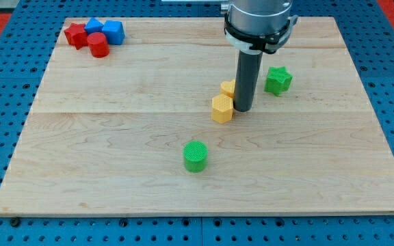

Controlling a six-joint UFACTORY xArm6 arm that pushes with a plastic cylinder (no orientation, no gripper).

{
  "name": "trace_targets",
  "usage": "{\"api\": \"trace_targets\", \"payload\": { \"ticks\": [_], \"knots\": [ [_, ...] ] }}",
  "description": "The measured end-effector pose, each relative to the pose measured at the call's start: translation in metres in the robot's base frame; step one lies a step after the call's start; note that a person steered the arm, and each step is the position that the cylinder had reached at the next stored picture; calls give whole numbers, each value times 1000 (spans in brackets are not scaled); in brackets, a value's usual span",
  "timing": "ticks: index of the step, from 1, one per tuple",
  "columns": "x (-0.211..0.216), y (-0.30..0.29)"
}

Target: Move the yellow hexagon closer to the green circle

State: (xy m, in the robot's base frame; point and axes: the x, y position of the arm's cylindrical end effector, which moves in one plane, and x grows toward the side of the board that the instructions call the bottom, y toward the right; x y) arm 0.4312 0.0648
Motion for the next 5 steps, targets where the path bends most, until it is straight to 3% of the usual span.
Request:
{"api": "trace_targets", "payload": {
  "ticks": [2, 4, 5],
  "knots": [
    [6, -112],
    [14, -181],
    [39, -109]
  ]
}}
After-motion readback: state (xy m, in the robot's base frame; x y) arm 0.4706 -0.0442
